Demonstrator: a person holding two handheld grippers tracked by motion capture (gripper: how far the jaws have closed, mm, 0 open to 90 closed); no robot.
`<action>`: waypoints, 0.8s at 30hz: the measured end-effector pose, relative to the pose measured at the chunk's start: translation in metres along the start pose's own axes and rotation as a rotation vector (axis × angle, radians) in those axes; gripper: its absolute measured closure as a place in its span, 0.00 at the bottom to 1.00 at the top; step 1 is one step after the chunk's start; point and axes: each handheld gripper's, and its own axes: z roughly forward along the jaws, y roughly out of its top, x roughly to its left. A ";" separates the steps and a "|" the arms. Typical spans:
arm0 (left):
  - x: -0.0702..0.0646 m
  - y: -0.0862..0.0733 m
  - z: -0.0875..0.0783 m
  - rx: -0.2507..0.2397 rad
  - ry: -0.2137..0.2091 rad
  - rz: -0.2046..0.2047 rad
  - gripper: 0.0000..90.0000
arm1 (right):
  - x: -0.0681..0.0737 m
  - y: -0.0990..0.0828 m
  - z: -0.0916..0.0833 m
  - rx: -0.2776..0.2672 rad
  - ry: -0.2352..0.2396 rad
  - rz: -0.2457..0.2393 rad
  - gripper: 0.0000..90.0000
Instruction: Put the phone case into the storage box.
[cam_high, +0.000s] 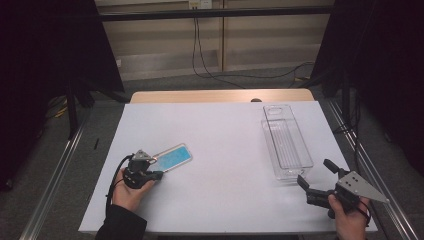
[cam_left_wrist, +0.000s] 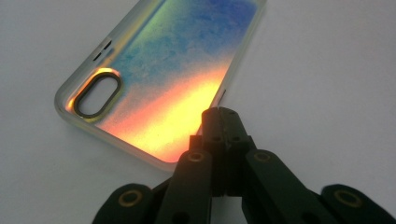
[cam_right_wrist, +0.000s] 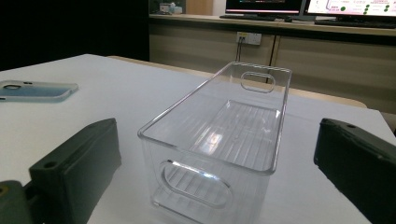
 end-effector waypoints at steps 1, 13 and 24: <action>0.000 0.000 0.000 -0.002 0.005 -0.007 1.00 | 0.000 0.000 0.000 0.000 0.000 0.001 0.00; 0.006 0.005 0.002 0.004 0.015 -0.007 1.00 | 0.000 0.000 0.000 -0.001 -0.001 0.002 0.00; 0.009 0.008 0.005 0.000 0.025 -0.008 1.00 | 0.000 0.000 0.000 0.000 -0.003 0.003 0.00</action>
